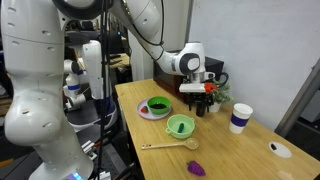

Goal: Pour the contents in the green pot into the green bowl, place the zucchini and purple grapes inside the green pot

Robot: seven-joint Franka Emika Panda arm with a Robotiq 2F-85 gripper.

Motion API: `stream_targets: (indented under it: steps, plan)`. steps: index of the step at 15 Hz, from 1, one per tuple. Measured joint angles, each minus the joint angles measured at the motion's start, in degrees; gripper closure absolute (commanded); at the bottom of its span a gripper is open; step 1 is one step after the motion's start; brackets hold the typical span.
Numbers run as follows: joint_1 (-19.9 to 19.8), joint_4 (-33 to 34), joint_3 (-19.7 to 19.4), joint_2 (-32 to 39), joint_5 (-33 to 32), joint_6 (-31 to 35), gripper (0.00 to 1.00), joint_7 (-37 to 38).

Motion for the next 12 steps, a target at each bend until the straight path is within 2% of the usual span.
stream_targets:
  steps: [4,8,10,12]
  plan:
    - [-0.4,-0.7,-4.0,-2.0,-6.4,-3.2,0.0,6.0]
    - [-2.3,-3.6,-6.7,-4.6,-9.6,-4.6,0.0,9.4]
    - [-3.7,-5.8,-7.0,-6.2,-9.1,-4.5,0.0,8.2]
    - [-5.1,-8.5,-6.9,-8.1,-6.1,-3.1,0.0,2.1]
